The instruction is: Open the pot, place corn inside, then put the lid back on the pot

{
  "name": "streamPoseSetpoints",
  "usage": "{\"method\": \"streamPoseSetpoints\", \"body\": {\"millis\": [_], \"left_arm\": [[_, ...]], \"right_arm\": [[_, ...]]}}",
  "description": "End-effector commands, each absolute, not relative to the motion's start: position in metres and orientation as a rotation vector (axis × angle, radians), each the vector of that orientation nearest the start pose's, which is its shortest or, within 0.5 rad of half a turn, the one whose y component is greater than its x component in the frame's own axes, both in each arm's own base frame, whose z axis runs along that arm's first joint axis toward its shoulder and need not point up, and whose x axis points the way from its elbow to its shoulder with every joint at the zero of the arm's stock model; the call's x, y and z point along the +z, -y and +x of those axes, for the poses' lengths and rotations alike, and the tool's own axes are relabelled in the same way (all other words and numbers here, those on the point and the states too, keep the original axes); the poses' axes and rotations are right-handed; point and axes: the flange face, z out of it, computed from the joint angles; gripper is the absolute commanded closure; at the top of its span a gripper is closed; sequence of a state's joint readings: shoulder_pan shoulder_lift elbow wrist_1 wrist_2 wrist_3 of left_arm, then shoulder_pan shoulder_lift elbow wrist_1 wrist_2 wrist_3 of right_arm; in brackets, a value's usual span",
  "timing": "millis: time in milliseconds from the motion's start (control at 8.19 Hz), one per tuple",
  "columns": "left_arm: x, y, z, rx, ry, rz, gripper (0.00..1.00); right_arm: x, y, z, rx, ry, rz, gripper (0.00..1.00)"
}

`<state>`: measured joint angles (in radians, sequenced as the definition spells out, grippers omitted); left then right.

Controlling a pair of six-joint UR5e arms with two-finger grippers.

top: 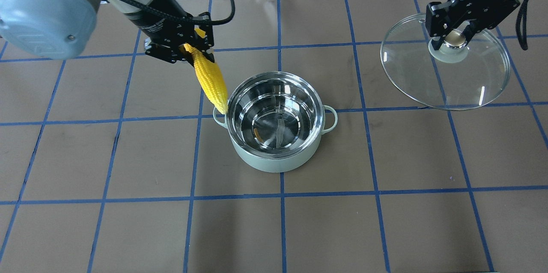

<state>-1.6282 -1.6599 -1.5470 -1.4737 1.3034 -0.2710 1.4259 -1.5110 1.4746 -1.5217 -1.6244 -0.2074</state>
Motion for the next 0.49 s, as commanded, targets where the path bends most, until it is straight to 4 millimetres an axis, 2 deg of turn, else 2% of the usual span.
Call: {"method": "streamPoseSetpoints", "body": {"millis": [0,244,366], "left_arm": [[0.449,0.513,-0.256,0.032,-3.413,-0.01,1.0],[0.419,0.522,-0.267,0.1,-3.399,0.185,1.0],[0.394,0.53,-0.278,0.174,-3.395,0.191,1.0]], "right_arm": [[0.5,0.529,0.052,0.038,-3.19,-0.138,1.0],[0.5,0.529,0.051,0.041,-3.191,-0.14,1.0],[0.5,0.529,0.051,0.041,-3.191,-0.14,1.0]]}}
